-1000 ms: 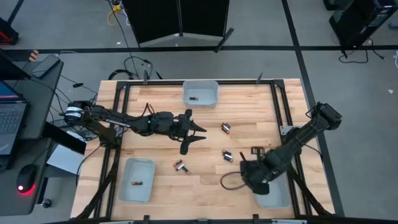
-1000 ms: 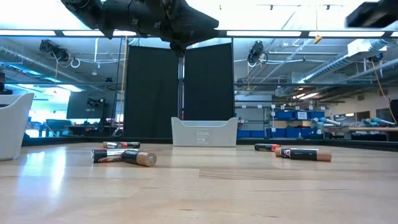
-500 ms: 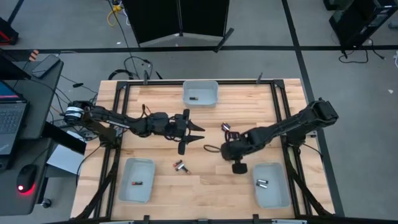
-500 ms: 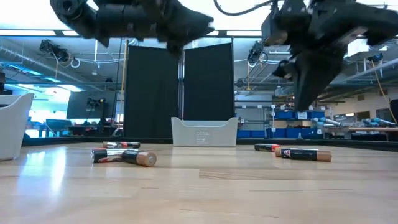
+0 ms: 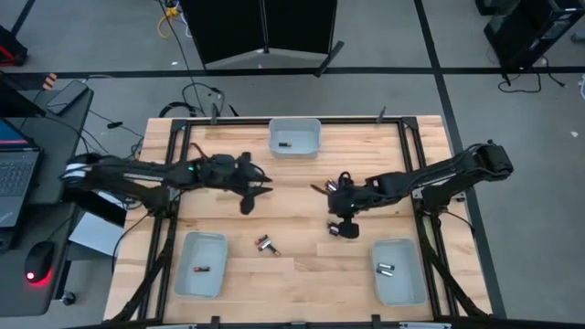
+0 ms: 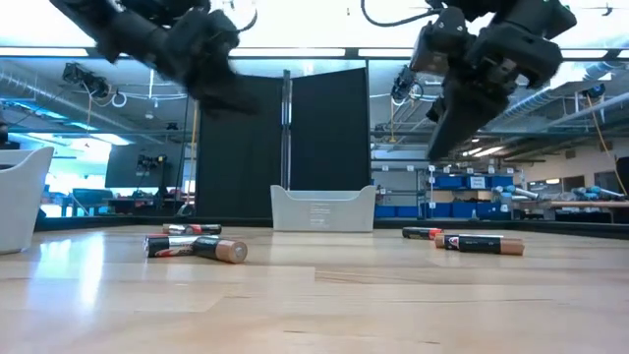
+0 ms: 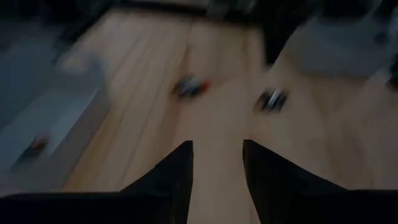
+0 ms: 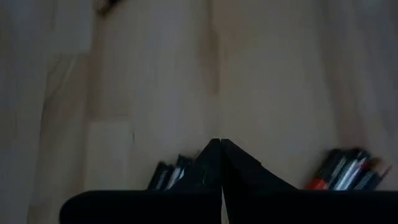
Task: Sort batteries
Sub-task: Put the copper battery into the top gray bin
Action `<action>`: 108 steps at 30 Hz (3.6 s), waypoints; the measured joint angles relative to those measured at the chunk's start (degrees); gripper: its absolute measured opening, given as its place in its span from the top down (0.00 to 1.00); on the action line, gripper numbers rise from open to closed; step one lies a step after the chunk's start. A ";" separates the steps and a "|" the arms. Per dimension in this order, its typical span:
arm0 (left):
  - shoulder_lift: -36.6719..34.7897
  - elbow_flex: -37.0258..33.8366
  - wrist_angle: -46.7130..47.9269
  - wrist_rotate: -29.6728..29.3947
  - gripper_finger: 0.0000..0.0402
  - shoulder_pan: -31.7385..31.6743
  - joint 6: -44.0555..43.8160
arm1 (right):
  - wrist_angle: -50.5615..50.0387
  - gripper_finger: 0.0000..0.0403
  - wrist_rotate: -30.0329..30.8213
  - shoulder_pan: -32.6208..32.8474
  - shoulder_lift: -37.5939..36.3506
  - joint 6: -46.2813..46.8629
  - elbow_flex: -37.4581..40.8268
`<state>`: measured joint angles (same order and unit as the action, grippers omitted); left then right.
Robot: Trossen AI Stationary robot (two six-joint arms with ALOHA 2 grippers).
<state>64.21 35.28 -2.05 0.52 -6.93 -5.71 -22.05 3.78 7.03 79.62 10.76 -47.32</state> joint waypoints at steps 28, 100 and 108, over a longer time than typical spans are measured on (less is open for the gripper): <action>7.75 2.58 34.40 8.08 0.63 -22.49 4.31 | 3.59 0.97 -2.54 -9.05 -1.99 -6.71 0.12; 39.54 53.46 53.41 0.38 0.89 -27.00 25.02 | 5.30 0.97 -2.98 -9.06 -1.99 -12.47 0.10; 56.45 77.82 63.43 0.34 0.89 -27.00 30.15 | 5.47 0.97 -2.98 -9.06 -1.99 -11.84 0.10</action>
<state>120.66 113.11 61.39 0.86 -33.93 24.44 -16.58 0.80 -2.02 77.62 -1.08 -47.22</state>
